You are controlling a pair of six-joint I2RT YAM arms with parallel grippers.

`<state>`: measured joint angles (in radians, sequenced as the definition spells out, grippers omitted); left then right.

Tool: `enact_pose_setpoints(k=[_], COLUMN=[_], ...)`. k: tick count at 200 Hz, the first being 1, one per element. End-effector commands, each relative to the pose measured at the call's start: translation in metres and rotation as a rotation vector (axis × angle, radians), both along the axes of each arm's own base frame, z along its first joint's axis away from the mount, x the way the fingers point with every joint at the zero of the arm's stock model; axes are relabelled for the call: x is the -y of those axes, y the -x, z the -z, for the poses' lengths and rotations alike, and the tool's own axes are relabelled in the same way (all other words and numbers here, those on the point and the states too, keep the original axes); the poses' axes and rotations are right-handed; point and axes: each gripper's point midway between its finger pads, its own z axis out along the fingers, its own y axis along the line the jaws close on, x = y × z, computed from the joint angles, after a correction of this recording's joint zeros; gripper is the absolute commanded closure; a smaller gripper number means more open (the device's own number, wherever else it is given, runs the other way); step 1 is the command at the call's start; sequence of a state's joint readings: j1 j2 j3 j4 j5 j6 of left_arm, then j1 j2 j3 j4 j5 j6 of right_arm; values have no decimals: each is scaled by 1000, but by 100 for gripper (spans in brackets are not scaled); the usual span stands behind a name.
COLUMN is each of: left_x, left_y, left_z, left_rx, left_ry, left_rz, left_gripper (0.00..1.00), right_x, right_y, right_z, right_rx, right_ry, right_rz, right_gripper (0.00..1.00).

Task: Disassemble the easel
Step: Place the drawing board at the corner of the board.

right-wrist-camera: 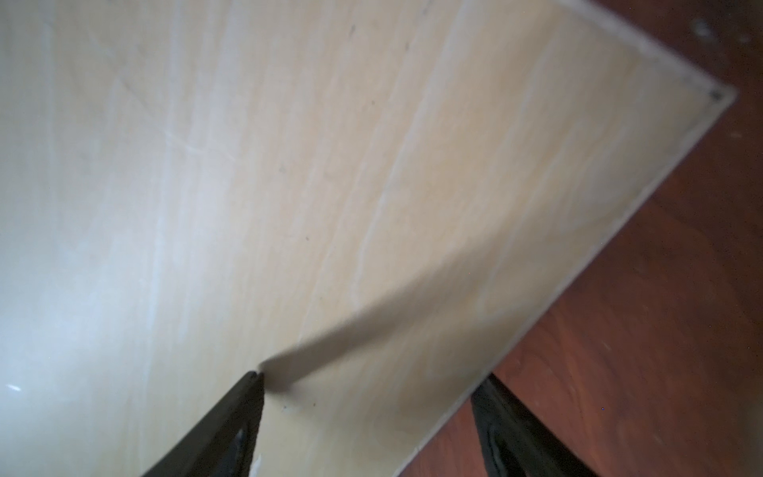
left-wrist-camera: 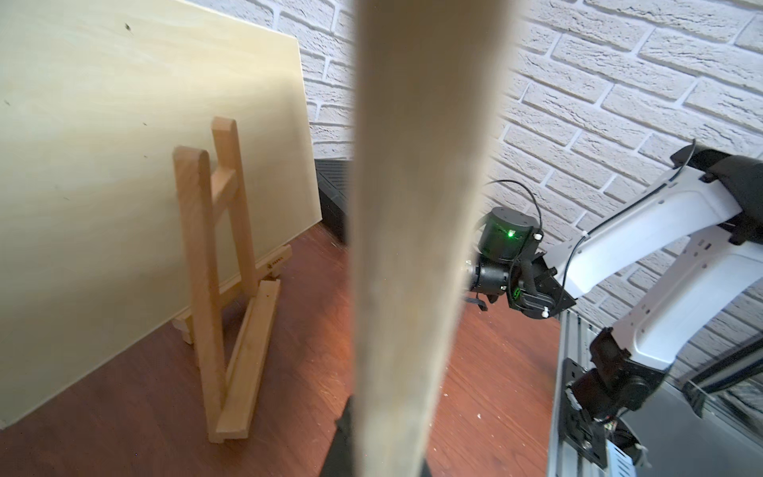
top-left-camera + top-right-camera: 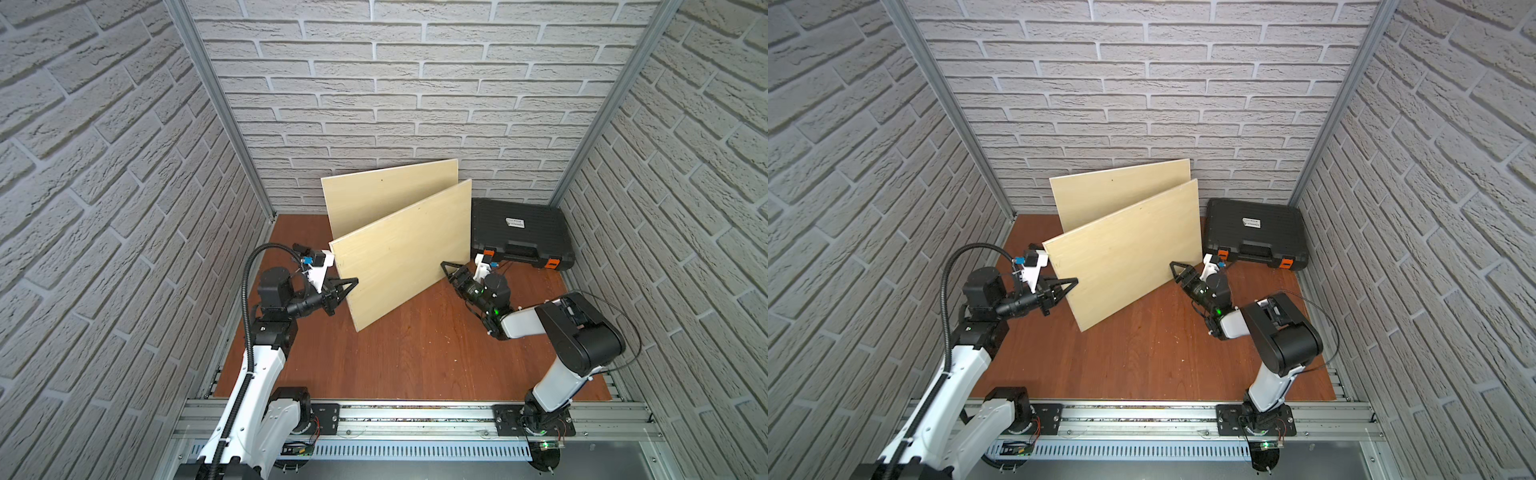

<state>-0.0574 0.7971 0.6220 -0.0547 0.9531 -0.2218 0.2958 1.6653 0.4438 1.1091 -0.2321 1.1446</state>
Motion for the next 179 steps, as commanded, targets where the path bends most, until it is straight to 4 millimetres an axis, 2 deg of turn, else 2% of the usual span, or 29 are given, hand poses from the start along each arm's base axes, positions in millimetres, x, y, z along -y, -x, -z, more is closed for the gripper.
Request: enact_pose_setpoints(k=[1, 29, 33, 36, 47, 83, 103, 129, 161, 179], left_x=[12, 26, 27, 28, 31, 36, 37, 31, 31, 36], left_y=[22, 36, 37, 38, 40, 47, 49, 47, 34, 23], left_z=[26, 36, 38, 39, 43, 58, 62, 68, 80, 87], left_rx=[-121, -179, -187, -192, -212, -276, -301, -326, -378, -408], left_ry=[-37, -74, -80, -84, -98, -126, -141, -193, -235, -242], left_rz=[41, 67, 65, 66, 56, 21, 6, -37, -65, -65], left_gripper=[100, 100, 100, 100, 100, 100, 100, 100, 100, 100], right_x=[5, 13, 13, 15, 18, 21, 19, 22, 57, 58], right_y=[21, 49, 50, 56, 64, 81, 89, 106, 141, 154], right_z=[-103, -73, -73, -63, -52, -5, 5, 4, -32, -41], right_rx=[383, 313, 315, 290, 264, 107, 52, -34, -88, -122], right_ry=[-74, -48, -47, -39, -27, 49, 75, 201, 461, 507], right_rz=[-16, -21, -20, -19, -19, -37, -69, -109, -62, -108], right_gripper=[20, 20, 19, 19, 19, 19, 19, 17, 10, 10])
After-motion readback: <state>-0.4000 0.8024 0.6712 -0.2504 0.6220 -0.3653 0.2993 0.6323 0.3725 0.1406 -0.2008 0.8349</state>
